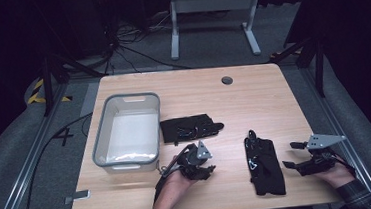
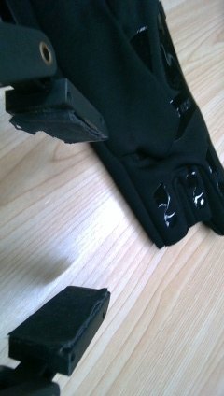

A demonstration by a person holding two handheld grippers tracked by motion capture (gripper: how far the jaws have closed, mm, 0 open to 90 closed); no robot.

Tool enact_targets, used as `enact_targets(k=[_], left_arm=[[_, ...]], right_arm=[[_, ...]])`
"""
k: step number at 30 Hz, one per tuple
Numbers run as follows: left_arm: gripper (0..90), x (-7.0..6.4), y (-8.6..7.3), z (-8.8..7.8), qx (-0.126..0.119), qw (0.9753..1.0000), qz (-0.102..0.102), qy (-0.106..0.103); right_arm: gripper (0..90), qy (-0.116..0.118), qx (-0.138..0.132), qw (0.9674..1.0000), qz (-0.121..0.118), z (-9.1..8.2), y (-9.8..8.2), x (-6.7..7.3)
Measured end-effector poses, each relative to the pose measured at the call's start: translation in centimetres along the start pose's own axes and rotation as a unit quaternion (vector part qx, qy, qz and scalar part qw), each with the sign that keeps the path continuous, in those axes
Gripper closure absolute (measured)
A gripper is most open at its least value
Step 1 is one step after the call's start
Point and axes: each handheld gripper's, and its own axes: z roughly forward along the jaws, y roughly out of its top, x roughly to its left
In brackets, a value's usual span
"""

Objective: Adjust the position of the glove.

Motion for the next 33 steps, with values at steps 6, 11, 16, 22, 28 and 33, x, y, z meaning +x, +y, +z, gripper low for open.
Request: enact_targets(k=[6,11,16,22,28,33], left_arm=[[89.4,1.2,1.7,0.2,0.007,0.9996,-0.026,0.01],[89.7,2.6,2.9,0.2,0.012,0.9989,-0.037,0.026],[89.7,4.3,4.2,0.2,0.002,0.9973,-0.051,0.053],[89.8,6.1,5.1,1.5,0.012,0.9957,-0.06,0.07],[89.8,7.2,5.2,3.0,0.031,0.9931,-0.071,0.088],[89.8,7.5,5.0,4.1,0.044,0.993,-0.078,0.077]], right_arm=[[18.2,-0.005,0.003,1.0,0.004,0.2,-0.2,-0.2],[17.7,-0.008,0.002,1.0,0.004,0.3,-0.3,-0.3],[17.6,-0.009,0.001,0.9999,0.006,0.3,-0.3,-0.3],[17.6,-0.009,0.001,0.9999,0.007,0.4,-0.3,-0.3],[17.7,-0.011,0.004,0.9999,0.009,0.4,-0.2,-0.3],[17.7,-0.01,0.004,0.9999,0.008,0.4,-0.1,-0.3]])
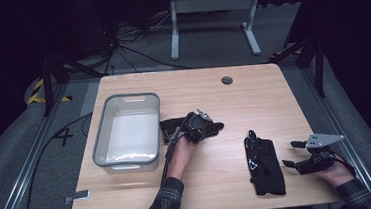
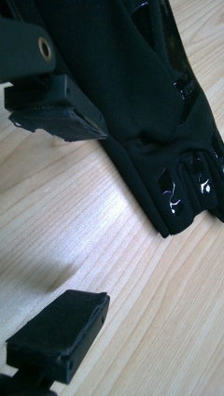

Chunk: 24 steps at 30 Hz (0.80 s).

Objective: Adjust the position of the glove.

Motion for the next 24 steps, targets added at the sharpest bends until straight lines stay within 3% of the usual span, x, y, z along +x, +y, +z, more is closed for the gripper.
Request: enact_targets(k=[17,24], left_arm=[[89.8,-2.6,3.0,2.5,-0.009,0.9993,0.019,-0.032],[89.8,-2.9,3.3,2.5,-0.018,0.9989,0.018,-0.039]], right_arm=[[17.7,-0.002,-0.001,1.0,0.003,-0.1,0.0,-0.1],[17.7,-0.001,-0.001,1.0,0.001,-0.1,0.1,0.0]])
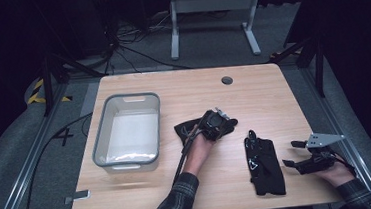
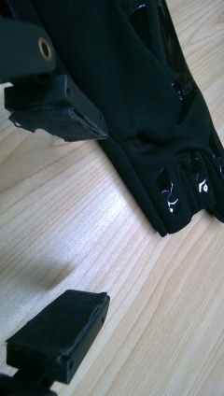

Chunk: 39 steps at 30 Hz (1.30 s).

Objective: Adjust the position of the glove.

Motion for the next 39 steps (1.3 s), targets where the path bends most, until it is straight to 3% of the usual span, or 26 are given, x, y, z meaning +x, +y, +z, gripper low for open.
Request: enact_targets(k=[4,9,13,16,20,22,26,30,39], left_arm=[[89.8,0.6,-0.2,-1.4,-0.009,0.9999,-0.009,0.006],[89.8,1.7,-0.9,-3.1,-0.012,0.9992,-0.021,0.032],[89.8,3.2,-1.8,-4.1,-0.017,0.9974,-0.047,0.052],[89.8,3.7,-2.1,-4.3,-0.003,0.9959,-0.056,0.07],[89.8,4.3,-2.9,-3.5,0.027,0.9937,-0.073,0.081],[89.8,4.5,-3.2,-3.1,0.038,0.9929,-0.083,0.076],[89.8,4.2,-3.2,-3.1,0.043,0.9928,-0.082,0.075],[89.8,3.7,-3.4,-3.4,0.05,0.9932,-0.075,0.074],[89.8,1.9,-4.3,-4.5,0.076,0.9947,-0.054,0.043]], right_arm=[[17.7,0.0,-0.001,1.0,-0.001,0.0,0.0,0.0],[17.7,0.002,-0.001,1.0,-0.001,0.0,0.0,0.0],[17.7,0.002,-0.001,1.0,-0.002,0.0,0.1,0.0],[17.7,0.001,-0.001,1.0,-0.001,0.0,0.0,0.0],[17.8,0.001,-0.001,1.0,-0.002,0.1,0.0,0.0],[17.9,-0.001,-0.001,1.0,-0.002,0.0,0.0,0.0],[17.8,0.0,-0.001,1.0,0.0,0.0,0.0,0.0],[17.9,0.0,-0.001,1.0,0.0,0.0,0.0,-0.1],[17.9,-0.002,0.0,1.0,-0.001,0.0,0.0,-0.1]])
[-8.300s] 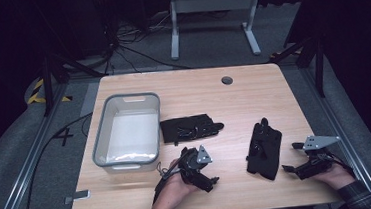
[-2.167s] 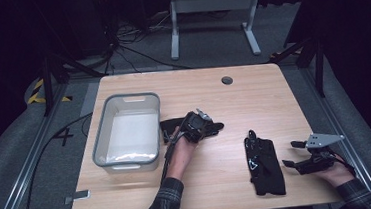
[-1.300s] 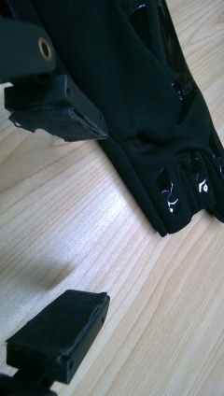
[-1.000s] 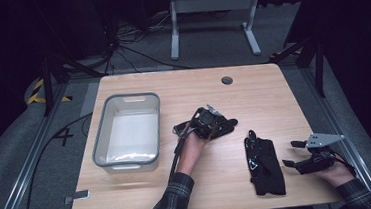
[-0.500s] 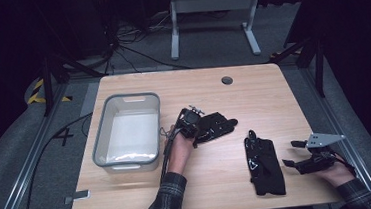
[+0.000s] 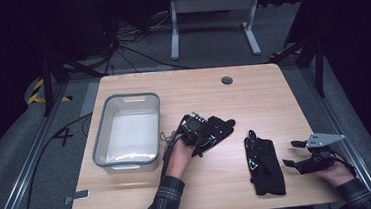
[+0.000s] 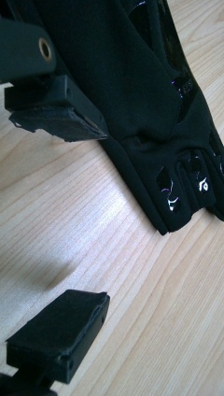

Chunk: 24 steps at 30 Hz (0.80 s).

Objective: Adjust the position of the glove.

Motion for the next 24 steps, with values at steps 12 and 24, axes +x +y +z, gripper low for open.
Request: enact_targets(k=[12,24], left_arm=[[89.8,-2.3,-1.9,-1.0,0.002,0.9981,0.024,-0.057],[89.7,-3.7,-2.4,-1.6,-0.012,0.9954,0.04,-0.086]], right_arm=[[18.0,0.001,-0.001,1.0,0.001,0.0,0.0,0.0],[18.8,0.002,-0.001,1.0,-0.001,0.0,0.0,0.1]])
